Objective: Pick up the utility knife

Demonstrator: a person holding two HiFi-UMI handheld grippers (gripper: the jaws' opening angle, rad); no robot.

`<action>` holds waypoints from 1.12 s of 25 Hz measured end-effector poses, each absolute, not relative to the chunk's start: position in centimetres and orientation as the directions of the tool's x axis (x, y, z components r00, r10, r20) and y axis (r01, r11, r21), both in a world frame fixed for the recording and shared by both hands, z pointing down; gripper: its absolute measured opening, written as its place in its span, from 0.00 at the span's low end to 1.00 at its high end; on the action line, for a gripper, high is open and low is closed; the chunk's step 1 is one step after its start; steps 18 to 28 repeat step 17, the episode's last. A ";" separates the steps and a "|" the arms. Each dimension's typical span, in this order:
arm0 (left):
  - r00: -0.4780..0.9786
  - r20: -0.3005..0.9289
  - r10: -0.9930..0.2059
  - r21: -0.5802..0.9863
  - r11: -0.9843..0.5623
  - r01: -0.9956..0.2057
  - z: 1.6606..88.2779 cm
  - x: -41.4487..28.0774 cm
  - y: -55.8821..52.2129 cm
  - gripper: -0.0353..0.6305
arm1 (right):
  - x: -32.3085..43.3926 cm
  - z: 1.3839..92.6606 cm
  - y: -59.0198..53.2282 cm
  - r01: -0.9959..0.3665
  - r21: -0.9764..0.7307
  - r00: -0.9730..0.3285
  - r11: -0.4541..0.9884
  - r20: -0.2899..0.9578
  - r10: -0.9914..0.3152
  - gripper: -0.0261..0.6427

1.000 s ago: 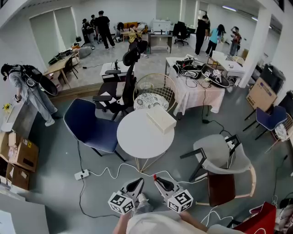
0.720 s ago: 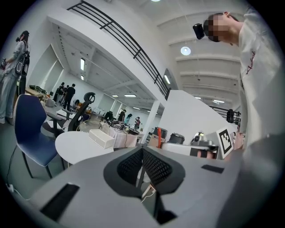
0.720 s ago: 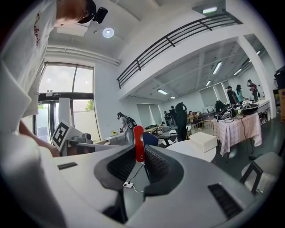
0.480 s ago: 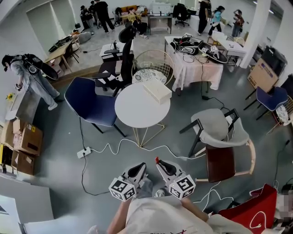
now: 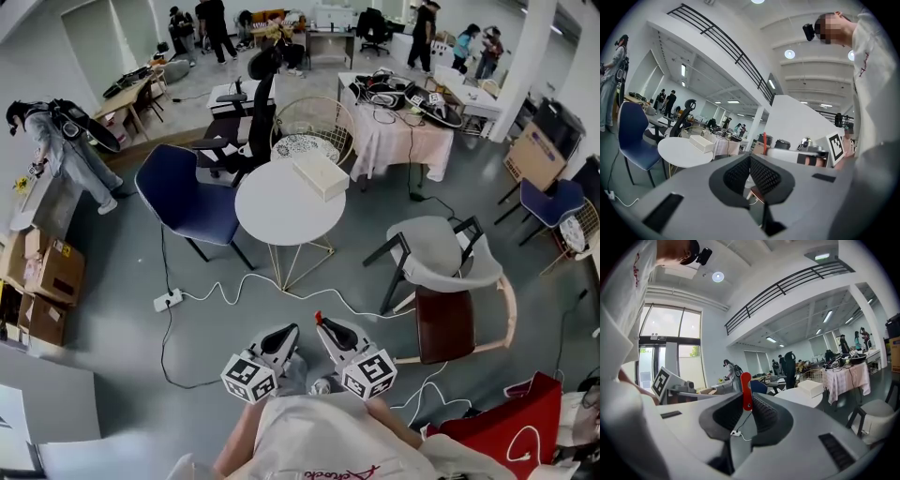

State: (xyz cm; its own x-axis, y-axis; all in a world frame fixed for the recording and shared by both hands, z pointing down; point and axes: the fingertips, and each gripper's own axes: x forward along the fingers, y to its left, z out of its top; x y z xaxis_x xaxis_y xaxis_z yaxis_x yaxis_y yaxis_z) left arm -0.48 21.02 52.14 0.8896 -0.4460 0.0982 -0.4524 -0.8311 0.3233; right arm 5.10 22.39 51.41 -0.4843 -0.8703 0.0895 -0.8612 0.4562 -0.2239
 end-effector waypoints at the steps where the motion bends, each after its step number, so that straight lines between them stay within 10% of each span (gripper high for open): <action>1: 0.890 0.096 -0.446 0.322 -0.832 -0.451 52.1 -0.6 21.2 0.07 | 5.0 51.3 22.5 -0.862 -0.222 -0.483 0.456 0.088 -0.871 0.14; 28: 0.895 0.077 -0.440 0.317 -0.840 -0.441 52.2 -0.9 21.5 0.07 | 4.9 50.6 22.6 -0.871 -0.194 -0.471 0.451 0.067 -0.880 0.14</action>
